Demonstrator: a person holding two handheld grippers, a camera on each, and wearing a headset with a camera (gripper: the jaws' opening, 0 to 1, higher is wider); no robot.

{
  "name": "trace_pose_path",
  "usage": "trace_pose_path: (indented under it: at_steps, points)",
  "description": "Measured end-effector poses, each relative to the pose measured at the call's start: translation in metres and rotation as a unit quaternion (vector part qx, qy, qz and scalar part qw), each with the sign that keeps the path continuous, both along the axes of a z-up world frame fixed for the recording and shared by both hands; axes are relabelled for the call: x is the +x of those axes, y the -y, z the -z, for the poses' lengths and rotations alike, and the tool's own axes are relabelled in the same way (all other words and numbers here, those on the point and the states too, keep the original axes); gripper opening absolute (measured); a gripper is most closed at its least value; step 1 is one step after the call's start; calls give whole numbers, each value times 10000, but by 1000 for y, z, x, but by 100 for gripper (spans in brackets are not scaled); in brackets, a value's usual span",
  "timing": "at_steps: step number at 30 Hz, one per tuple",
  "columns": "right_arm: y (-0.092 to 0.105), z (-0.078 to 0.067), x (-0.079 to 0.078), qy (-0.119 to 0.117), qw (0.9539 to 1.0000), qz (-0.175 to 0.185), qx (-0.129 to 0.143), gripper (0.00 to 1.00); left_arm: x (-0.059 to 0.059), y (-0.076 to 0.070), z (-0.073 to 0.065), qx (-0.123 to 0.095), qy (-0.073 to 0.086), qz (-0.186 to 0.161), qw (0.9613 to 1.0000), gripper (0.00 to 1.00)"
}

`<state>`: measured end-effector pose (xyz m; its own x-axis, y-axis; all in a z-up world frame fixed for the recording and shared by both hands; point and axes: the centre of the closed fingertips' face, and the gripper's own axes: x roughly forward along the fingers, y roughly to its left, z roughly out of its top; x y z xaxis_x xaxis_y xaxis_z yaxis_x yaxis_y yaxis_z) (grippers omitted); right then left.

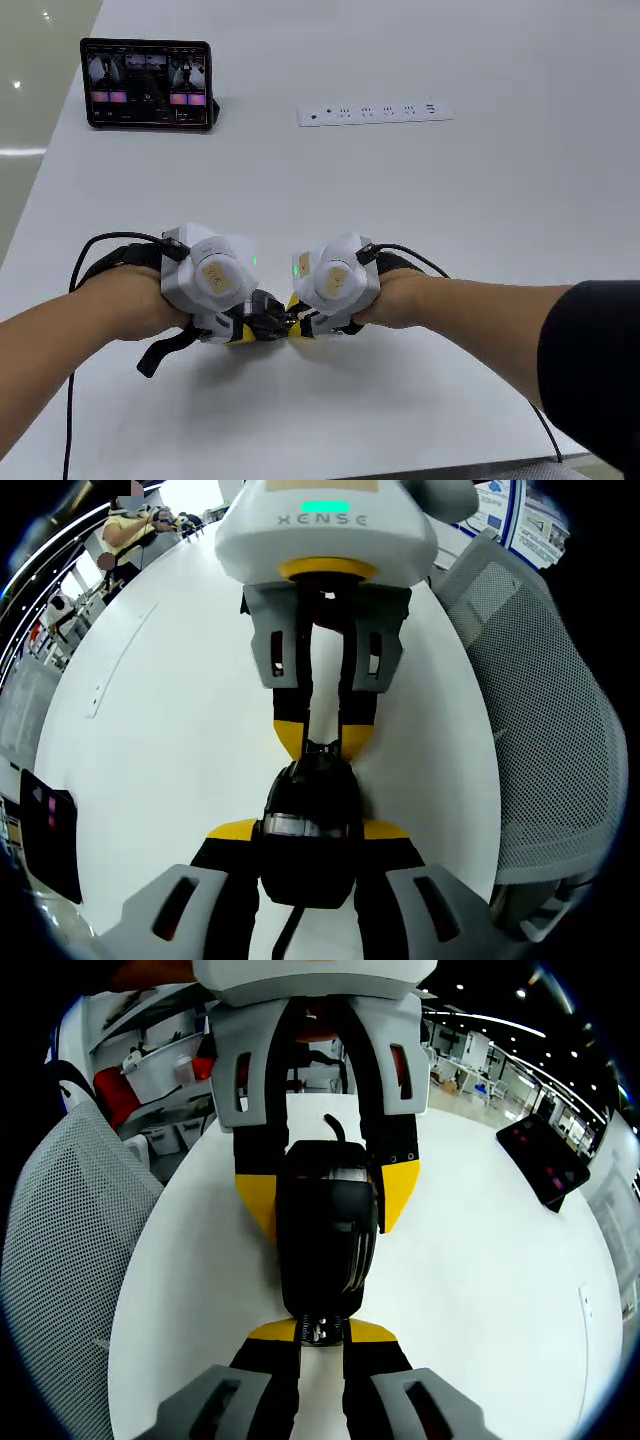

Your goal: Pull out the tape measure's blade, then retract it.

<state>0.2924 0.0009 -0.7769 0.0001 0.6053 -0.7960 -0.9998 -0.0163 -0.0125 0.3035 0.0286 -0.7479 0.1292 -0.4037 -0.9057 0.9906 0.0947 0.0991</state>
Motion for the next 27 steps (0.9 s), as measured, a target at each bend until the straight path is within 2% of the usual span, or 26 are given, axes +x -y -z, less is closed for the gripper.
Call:
trace_pose_path:
  at_steps: [2, 3, 4, 11, 27]
  points:
    - [1, 0, 1, -65, 9999, 66, 39, 12, 0, 0, 0, 4, 1, -6, 10000, 31]
    - [1, 0, 1, -200, 9995, 228, 84, 11, 0, 0, 0, 8, 2, -34, 10000, 31]
    - [2, 0, 3, -218, 9995, 200, 89, 11, 0, -1, 0, 8, 6, -24, 10000, 31]
    - [2, 0, 1, -135, 9998, -48, 111, 8, 1, -1, -1, 6, 15, -35, 10000, 31]
    - [4, 2, 1, -117, 9998, 144, 102, 8, 0, -1, -1, -10, 31, -16, 10000, 31]
